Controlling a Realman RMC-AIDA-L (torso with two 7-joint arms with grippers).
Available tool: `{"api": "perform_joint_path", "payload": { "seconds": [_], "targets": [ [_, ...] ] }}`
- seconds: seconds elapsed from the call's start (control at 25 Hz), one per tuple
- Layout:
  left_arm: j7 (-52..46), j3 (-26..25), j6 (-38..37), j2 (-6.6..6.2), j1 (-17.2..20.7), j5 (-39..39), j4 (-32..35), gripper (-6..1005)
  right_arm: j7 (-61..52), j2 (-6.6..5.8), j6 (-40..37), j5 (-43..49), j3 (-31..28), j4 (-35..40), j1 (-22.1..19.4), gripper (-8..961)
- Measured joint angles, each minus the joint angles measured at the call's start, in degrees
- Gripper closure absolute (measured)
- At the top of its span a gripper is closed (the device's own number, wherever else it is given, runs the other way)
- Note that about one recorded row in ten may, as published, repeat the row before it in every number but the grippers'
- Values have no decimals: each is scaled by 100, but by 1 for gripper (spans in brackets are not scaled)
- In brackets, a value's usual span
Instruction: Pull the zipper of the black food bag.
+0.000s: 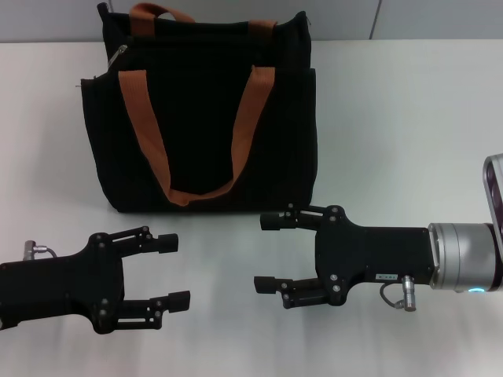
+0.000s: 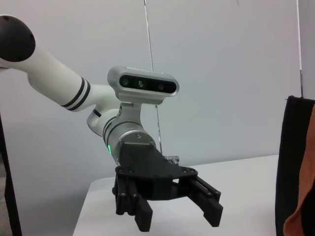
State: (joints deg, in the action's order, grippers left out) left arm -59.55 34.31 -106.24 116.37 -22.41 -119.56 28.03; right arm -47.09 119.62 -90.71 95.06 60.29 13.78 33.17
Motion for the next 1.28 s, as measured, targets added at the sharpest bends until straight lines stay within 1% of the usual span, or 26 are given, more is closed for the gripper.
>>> {"api": "perform_joint_path", "payload": {
  "seconds": [0.52,0.64,0.8,0.84,0.88,0.96,1.0,1.12,1.16,1.2,1.28],
  "targets": [
    [2,-23,-11,-5,0,2,0,181,0,8,0,-6,0,7,15,131],
    [-41,-42,-11,-20,-12,10,0,183,0,9,3,-41,0,20,15,131],
    [-146,-196,-10,-54,-49,21,3,186,-2,9,13,-86,0,31,15,131],
    [-214,-370,-31,-99,-76,23,8,187,-2,9,13,-86,0,31,15,131],
    [-214,-370,-31,-99,-76,23,8,188,-3,8,20,-92,0,31,15,131],
    [-277,-713,-161,-186,-94,30,35,189,-5,5,40,-120,0,30,12,130],
    [-310,-1021,-233,-241,-96,74,53,190,-4,4,48,-142,0,25,3,130],
    [-447,-1589,-196,-356,-106,236,66,192,-4,3,53,-148,0,24,0,130],
    [-447,-1589,-196,-356,-106,236,66,193,-4,2,55,-153,0,22,-1,130],
    [-536,-1940,-16,-431,-121,374,70,194,-4,1,57,-158,0,22,-1,130],
    [-573,-2195,349,-521,-153,527,73,195,-4,0,58,-186,0,21,-3,130]
  ]
}}
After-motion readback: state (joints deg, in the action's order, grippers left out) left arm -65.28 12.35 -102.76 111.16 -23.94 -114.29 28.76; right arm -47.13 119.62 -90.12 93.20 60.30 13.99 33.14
